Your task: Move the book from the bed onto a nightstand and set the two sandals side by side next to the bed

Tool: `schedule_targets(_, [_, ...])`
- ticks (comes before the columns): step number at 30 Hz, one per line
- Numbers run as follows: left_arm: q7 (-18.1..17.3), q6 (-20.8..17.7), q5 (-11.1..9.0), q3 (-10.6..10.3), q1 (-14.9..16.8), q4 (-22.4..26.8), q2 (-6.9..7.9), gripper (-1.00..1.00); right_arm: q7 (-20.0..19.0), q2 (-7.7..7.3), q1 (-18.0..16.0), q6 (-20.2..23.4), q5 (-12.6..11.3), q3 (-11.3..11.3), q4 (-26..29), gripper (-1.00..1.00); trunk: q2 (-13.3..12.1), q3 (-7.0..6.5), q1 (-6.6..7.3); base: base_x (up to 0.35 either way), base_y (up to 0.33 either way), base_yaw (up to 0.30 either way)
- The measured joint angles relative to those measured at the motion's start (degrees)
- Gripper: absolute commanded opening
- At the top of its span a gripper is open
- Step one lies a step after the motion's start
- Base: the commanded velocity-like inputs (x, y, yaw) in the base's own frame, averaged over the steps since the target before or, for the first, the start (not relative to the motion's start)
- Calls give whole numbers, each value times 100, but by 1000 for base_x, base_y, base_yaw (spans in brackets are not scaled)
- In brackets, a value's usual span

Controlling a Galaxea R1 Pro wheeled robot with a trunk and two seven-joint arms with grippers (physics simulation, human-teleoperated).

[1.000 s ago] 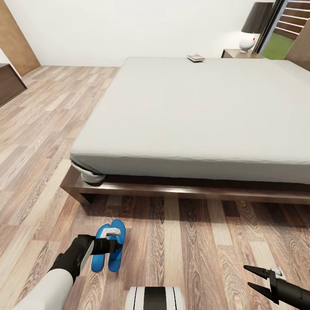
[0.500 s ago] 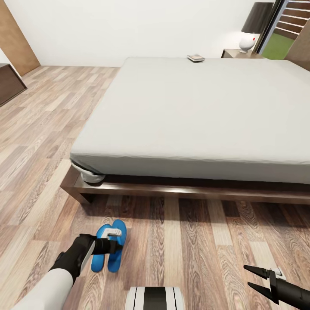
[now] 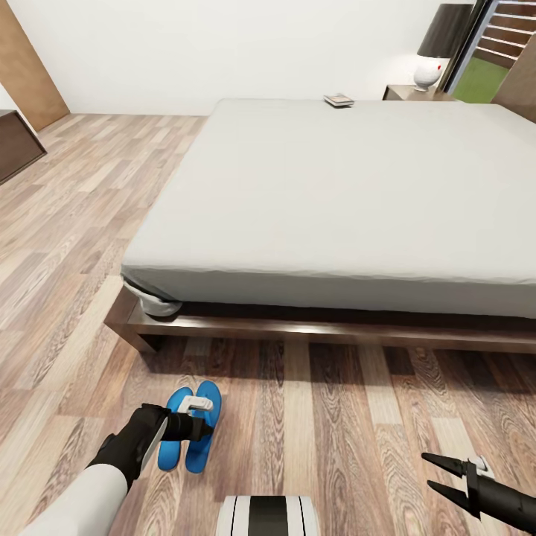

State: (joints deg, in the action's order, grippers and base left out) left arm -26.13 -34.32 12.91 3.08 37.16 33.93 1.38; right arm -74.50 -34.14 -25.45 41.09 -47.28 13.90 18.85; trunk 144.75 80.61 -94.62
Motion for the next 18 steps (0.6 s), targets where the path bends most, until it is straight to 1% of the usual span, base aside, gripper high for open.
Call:
schedule_targets(6, [5,5,3,-4,0,0,6,-100,-51,-8,0,-133,-5,0,191,100,0,0,0,0,0,0])
schedule_targets(18, [10,8,4,-6,0,0,7,-100,-159,-14,1,-386,-14,-2,239,100,0,0,0,0,0,0])
